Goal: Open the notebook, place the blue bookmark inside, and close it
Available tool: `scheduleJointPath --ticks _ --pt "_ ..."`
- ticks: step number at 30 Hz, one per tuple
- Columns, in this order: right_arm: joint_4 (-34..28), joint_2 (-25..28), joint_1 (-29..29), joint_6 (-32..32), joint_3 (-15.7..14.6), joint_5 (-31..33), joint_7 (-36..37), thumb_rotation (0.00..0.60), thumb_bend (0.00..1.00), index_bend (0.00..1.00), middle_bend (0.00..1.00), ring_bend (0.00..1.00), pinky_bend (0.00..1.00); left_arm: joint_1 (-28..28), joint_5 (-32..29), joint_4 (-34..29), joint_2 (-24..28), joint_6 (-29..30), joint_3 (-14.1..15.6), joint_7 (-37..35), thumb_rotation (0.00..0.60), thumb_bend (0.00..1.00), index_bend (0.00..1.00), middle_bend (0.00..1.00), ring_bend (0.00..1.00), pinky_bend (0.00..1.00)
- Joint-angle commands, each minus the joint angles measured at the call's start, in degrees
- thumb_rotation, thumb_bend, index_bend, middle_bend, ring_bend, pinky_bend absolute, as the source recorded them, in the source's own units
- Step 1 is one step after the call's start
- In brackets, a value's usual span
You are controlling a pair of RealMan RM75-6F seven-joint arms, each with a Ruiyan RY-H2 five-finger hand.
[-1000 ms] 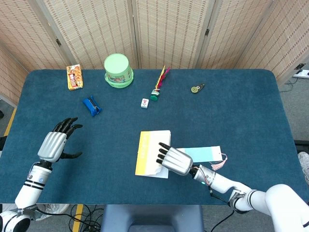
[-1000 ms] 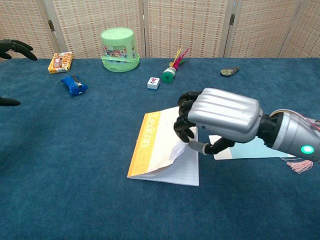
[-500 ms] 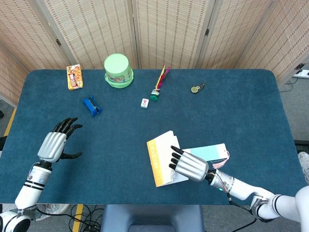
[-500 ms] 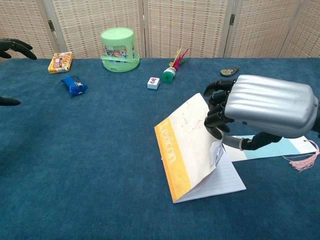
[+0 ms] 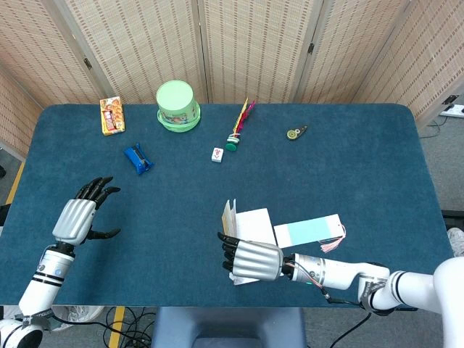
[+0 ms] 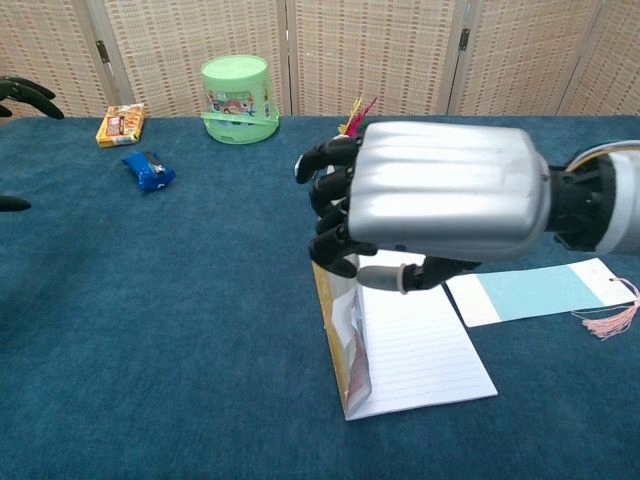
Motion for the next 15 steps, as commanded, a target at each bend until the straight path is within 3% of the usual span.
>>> scheduleJointPath --ticks 1,15 --pt "1.9 -3.0 2.0 -0.6 1.4 -0.8 2.3 0.6 0.48 0.89 0.6 0.42 0.24 0.1 0.0 0.0 0.1 0.0 0.0 0.0 0.6 0.13 0.22 0.09 0.06 0.15" --pt "15.4 -15.1 8.0 0.4 2.9 -0.9 13.1 0.6 0.47 0.89 0.6 0.42 0.25 0.5 -0.6 0.2 0.5 -0.2 0.1 -0.1 0.6 0.13 0.22 0.09 0.06 0.15"
